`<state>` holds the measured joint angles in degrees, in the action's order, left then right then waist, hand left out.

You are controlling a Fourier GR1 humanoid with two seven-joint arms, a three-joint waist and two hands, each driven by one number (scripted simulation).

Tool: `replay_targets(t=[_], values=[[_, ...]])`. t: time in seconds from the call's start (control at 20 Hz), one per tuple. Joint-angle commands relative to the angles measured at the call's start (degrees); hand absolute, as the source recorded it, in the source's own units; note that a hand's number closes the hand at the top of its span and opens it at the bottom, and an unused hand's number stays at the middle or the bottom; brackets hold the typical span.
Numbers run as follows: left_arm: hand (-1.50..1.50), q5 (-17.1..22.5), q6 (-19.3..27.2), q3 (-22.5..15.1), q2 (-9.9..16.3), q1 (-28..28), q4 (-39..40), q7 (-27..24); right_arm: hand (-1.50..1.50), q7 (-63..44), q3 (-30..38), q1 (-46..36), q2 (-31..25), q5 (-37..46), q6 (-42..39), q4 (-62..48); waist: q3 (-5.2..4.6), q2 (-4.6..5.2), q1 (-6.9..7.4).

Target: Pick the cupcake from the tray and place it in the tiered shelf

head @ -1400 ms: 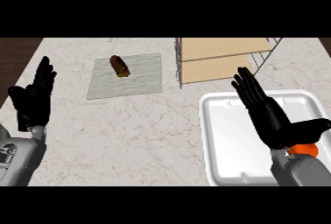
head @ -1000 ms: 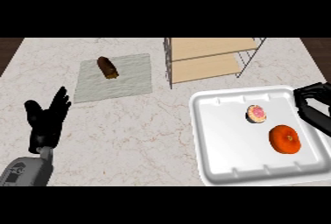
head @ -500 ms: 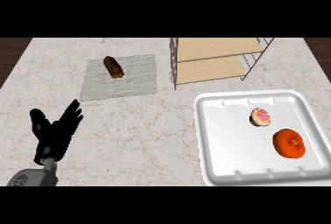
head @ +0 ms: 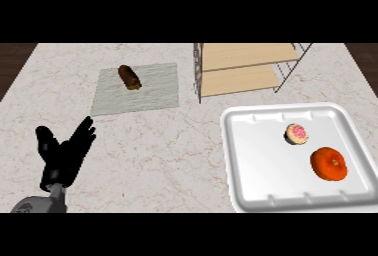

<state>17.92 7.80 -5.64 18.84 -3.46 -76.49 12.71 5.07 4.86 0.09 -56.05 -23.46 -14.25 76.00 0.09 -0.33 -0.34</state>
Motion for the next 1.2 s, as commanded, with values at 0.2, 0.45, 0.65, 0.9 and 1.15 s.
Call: replay_targets(t=[0.2,0.45,0.65,0.9,1.15], values=[[0.0,-1.04,0.38,-0.34,-1.65,2.46,-0.99,0.58,-1.5,-22.76,-4.21,-1.99,-0.47,4.54,8.49,15.11,-0.18,0.18,0.3],[0.0,-0.58,-1.71,0.88,0.1,-0.91,0.25,2.85,-1.5,-39.91,-11.02,-13.58,1.95,10.05,14.51,17.51,-0.19,0.53,1.62],[0.0,-1.13,-2.8,1.65,-1.44,-0.47,3.23,0.34,-1.5,-43.99,-13.08,-15.6,4.89,14.76,12.84,15.37,-0.14,0.43,0.76],[0.0,-3.87,0.01,0.38,-3.23,0.5,0.16,1.12,-1.5,-47.08,-19.48,-19.87,10.98,21.49,11.1,11.06,-0.11,0.49,1.17],[0.0,-2.7,-2.15,2.4,-2.61,0.78,-2.44,4.69,-1.5,-48.99,-17.91,-20.6,14.49,25.81,7.67,9.72,-0.1,0.33,0.65]])
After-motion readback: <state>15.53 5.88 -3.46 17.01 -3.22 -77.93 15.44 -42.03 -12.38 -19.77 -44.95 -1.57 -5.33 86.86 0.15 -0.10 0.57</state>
